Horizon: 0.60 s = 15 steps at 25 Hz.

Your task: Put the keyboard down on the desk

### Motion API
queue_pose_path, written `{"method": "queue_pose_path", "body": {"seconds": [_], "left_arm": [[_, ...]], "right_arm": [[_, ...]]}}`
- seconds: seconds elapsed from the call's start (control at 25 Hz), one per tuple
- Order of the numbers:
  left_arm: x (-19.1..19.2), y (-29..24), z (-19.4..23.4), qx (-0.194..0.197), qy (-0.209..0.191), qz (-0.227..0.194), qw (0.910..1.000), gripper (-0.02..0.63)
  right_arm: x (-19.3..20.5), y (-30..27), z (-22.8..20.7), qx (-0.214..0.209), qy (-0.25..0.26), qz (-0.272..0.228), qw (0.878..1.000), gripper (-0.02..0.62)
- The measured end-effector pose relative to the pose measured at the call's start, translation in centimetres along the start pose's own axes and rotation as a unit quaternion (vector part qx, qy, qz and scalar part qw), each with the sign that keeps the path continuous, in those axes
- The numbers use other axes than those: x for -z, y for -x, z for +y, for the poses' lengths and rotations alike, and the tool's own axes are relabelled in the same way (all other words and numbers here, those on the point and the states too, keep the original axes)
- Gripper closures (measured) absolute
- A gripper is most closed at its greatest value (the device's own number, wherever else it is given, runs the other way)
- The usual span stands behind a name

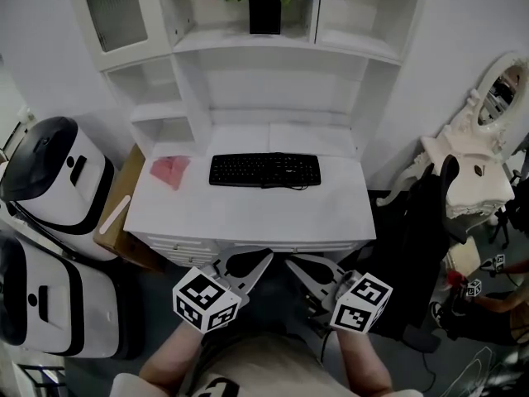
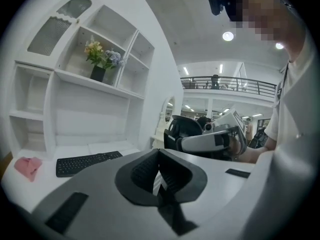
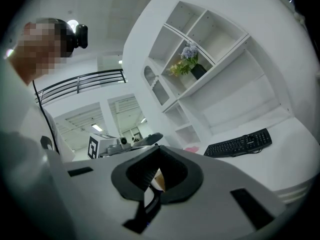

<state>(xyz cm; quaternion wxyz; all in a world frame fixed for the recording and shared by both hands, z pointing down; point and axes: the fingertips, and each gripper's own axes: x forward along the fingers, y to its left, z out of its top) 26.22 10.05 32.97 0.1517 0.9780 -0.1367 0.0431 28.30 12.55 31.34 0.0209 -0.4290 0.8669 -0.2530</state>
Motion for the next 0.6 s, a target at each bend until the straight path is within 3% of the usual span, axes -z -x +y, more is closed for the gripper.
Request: {"method": "queue_pose_path", "body": {"seconds": [0.28, 0.6], "left_arm": [[0.0, 2.7, 2.1, 0.017, 0.006, -0.011, 0.9998, 0.594], [0.5, 9.1, 7.2, 0.018, 0.042, -0.035, 0.9983, 0.594]], "right_arm": [[0.4, -2.9, 1.5, 0.019, -0.004, 0.001, 1.0, 0.571], [2.5, -9.5, 5.3, 0.02, -0.007, 0.018, 1.0, 0.57]]}}
